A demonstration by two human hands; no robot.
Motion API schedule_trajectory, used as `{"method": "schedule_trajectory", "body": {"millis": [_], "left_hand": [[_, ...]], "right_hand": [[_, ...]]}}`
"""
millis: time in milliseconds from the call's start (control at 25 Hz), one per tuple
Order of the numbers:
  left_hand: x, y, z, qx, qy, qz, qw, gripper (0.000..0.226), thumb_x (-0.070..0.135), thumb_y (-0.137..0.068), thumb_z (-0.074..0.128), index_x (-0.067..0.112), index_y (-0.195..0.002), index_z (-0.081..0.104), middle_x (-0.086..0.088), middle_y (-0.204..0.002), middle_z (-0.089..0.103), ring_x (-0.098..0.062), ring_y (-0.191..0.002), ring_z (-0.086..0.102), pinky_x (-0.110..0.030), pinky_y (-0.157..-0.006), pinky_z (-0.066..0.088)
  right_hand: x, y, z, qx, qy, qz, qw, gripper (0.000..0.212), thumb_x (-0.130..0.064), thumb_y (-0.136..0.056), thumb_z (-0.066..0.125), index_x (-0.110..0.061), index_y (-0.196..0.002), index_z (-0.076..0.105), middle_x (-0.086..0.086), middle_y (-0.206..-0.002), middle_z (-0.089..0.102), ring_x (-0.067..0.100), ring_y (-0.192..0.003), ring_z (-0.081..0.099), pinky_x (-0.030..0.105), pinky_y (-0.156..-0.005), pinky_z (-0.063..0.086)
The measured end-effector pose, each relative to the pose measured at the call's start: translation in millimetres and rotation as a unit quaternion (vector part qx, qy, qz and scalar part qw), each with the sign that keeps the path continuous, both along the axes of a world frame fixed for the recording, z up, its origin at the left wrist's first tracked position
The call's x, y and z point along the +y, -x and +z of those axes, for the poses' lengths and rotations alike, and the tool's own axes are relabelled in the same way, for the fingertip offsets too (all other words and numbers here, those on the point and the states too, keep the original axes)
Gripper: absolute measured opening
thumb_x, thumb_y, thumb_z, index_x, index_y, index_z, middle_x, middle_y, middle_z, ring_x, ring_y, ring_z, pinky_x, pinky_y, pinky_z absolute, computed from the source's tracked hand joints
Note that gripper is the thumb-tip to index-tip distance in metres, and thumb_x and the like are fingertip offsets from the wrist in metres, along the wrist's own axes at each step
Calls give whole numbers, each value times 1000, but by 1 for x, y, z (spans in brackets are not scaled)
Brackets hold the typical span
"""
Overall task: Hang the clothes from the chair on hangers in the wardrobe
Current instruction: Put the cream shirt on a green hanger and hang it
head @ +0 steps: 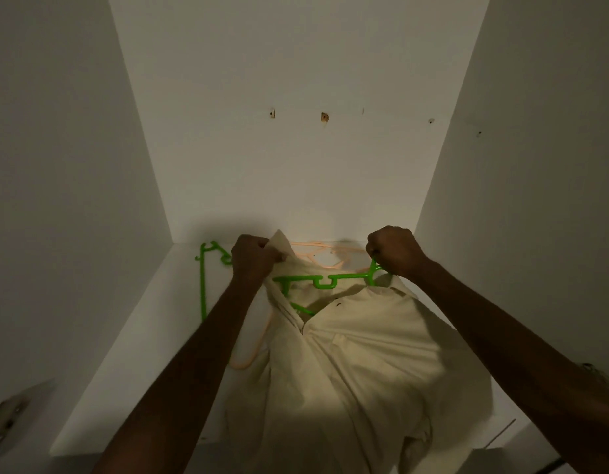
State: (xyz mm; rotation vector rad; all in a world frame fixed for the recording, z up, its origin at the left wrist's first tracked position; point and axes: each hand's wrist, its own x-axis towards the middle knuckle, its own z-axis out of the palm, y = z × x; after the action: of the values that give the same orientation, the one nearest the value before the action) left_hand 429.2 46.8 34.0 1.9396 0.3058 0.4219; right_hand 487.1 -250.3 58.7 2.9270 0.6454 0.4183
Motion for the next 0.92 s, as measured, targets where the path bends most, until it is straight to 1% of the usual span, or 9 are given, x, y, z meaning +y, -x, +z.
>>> {"method": "schedule_trajectory", "body": {"millis": [80,200,320,440,560,640,720,800,920], "left_hand": [[-10,-3,13,-15,79,-10,997,15,8,-62,87,16,-68,76,-13,-68,70,-26,-62,63,-35,-57,52],[-39,-5,25,-7,144,-61,988,13,2,-67,81,13,-68,76,-7,-60,65,-23,-59,61,-27,-52,51],[-74,-5,20,-9,58,-109,992,9,14,-73,74,7,-76,79,-14,-66,72,-24,-59,67,-39,-58,62],[-83,-11,-1,57,78,-86,992,21,15,-92,64,-3,-90,73,-22,-82,74,-29,-61,70,-49,-64,64],[-70,-5,-33,94,89,-75,989,28,30,-91,74,8,-74,69,-15,-70,73,-27,-54,72,-43,-59,64],[-56,-2,-48,86,105,-63,989,46,49,-92,69,9,-71,68,-15,-67,71,-24,-47,67,-36,-52,60],[-41,-10,-54,33,56,11,998,48,53,-96,60,11,-78,73,-12,-75,73,-26,-60,69,-40,-64,62],[-24,-24,-52,13,-75,63,995,35,46,-93,64,14,-98,76,-7,-98,76,-26,-89,71,-36,-84,57],[-9,-39,-45,170,-183,-83,965,35,39,-80,80,7,-94,77,-8,-92,77,-25,-88,73,-35,-79,57]], "right_hand": [[14,1,4,-5,20,30,999,30,-2,-75,66,-20,-60,47,11,-84,70,34,-85,65,27,-56,24],[39,3,6,-3,63,101,993,25,0,-62,69,-16,-55,51,8,-68,63,30,-68,63,24,-51,11],[62,-9,-4,10,27,109,994,13,-2,-73,65,-10,-63,64,12,-75,67,33,-74,66,29,-55,31],[75,-21,-17,97,-30,69,992,16,-3,-86,58,-7,-81,73,13,-93,71,31,-91,66,35,-70,47],[63,-34,-38,179,-94,28,979,25,1,-77,63,-16,-91,74,4,-102,71,26,-100,66,36,-79,55],[53,-39,-47,207,-175,-17,962,18,-13,-78,76,-21,-93,72,2,-102,73,23,-98,67,36,-83,56],[41,-40,-49,228,-279,-73,930,18,-26,-80,83,-17,-90,72,8,-100,74,22,-90,66,37,-82,56],[25,-35,-45,240,-367,-131,889,26,-30,-86,79,-5,-89,73,17,-95,76,29,-80,69,36,-72,55],[-4,-8,-37,276,-405,-183,853,49,-54,-85,76,-6,-93,73,12,-88,77,26,-80,72,31,-66,52]]}}
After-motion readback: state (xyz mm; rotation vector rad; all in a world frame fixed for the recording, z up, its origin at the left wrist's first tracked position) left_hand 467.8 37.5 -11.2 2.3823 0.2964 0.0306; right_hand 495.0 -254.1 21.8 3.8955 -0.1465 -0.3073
